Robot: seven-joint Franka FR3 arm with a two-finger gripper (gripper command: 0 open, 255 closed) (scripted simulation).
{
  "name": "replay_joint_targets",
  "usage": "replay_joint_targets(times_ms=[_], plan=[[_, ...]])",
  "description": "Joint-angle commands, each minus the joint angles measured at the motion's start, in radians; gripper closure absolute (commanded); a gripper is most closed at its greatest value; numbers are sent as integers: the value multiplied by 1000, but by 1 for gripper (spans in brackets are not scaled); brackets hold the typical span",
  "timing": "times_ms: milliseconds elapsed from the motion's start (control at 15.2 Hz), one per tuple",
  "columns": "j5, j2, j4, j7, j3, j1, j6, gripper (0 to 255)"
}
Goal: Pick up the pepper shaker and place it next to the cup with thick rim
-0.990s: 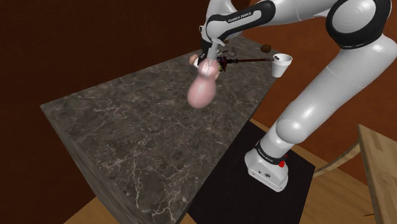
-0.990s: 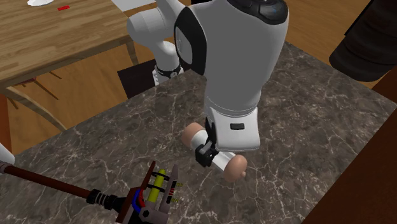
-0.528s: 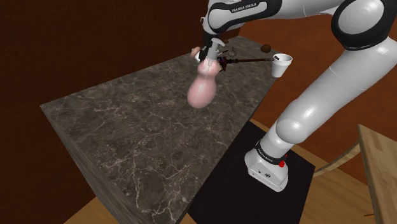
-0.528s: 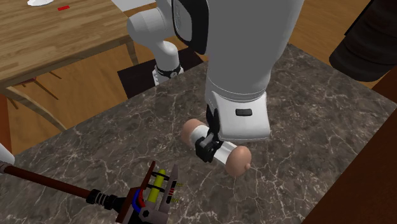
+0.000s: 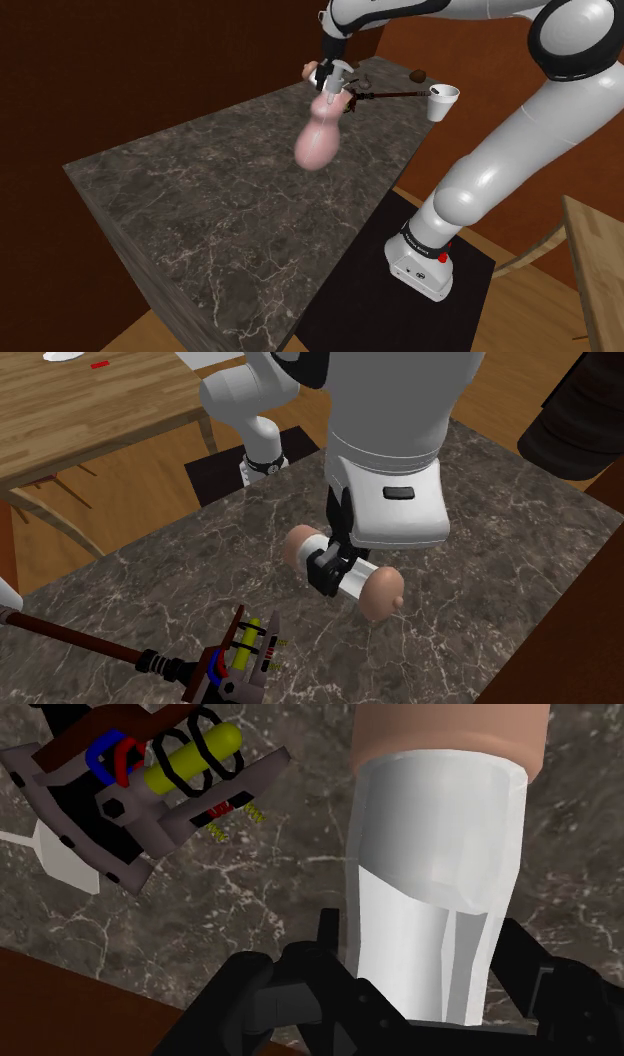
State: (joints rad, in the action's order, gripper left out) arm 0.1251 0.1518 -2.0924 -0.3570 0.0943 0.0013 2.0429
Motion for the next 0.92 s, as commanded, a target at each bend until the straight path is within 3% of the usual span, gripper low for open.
replay_joint_targets(times_ms=[0, 858], plan=[[-1, 4, 23, -4, 0, 0, -26, 255], [-8, 14, 187, -20, -3, 2, -200, 255]])
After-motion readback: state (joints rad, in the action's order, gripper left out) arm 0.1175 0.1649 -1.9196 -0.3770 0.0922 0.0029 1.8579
